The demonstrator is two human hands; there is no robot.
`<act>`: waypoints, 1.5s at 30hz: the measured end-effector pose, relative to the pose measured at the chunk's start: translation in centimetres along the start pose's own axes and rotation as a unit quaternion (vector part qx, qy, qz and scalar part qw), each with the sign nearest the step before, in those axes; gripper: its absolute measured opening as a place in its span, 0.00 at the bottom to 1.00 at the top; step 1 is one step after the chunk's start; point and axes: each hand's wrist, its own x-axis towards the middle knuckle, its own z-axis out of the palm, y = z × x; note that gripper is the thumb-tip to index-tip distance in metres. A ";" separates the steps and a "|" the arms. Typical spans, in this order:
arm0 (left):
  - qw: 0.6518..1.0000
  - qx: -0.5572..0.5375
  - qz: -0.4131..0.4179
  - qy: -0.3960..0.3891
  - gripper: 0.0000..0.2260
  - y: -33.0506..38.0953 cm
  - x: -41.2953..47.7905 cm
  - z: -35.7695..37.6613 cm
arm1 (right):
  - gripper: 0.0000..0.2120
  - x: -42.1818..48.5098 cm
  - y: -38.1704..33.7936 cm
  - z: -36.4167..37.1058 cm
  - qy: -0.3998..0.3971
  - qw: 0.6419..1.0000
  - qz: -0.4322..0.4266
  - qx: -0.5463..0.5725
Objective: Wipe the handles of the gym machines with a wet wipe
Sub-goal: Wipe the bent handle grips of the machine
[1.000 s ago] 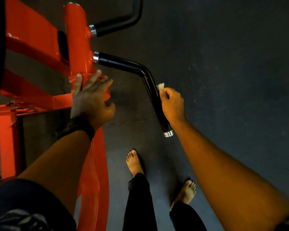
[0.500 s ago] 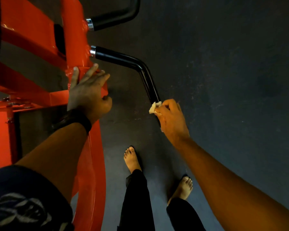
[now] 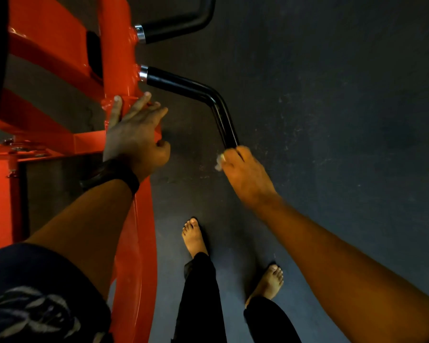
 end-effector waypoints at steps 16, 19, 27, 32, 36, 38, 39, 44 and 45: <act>0.999 -0.017 -0.010 -0.025 0.33 0.0 0.1 -0.2 | 0.03 9.3 0.6 -0.3 0.052 0.972 -0.105 -0.203; 0.999 -0.016 -0.014 -0.024 0.31 0.0 0.1 -0.3 | 0.12 4.6 0.3 1.6 0.036 0.972 -0.120 -0.197; 0.999 -0.007 -0.020 -0.025 0.29 0.2 0.2 -0.3 | 0.05 2.9 -0.1 0.8 0.025 0.979 -0.079 -0.186; 0.999 -0.010 -0.024 -0.030 0.29 0.3 0.2 -0.5 | 0.10 -1.7 -0.8 2.0 0.009 0.986 -0.056 -0.160; 0.999 -0.009 -0.028 -0.025 0.30 0.5 0.1 -0.5 | 0.09 1.0 -0.3 1.3 0.043 0.985 -0.035 -0.161; 0.999 -0.013 -0.027 -0.019 0.29 0.6 0.2 -0.6 | 0.04 -0.3 -0.6 1.9 0.042 0.986 -0.015 -0.161; 0.999 -0.012 -0.026 -0.018 0.29 0.5 0.2 -0.6 | 0.03 -1.8 -0.8 2.5 0.035 0.987 -0.013 -0.154; 0.999 -0.008 -0.028 -0.022 0.29 0.5 0.0 -0.4 | 0.10 -1.1 -0.2 1.8 0.043 0.993 -0.038 -0.102; 0.999 -0.003 -0.028 -0.025 0.29 0.5 0.1 -0.4 | 0.07 -0.1 -0.2 1.2 0.070 0.992 -0.027 -0.100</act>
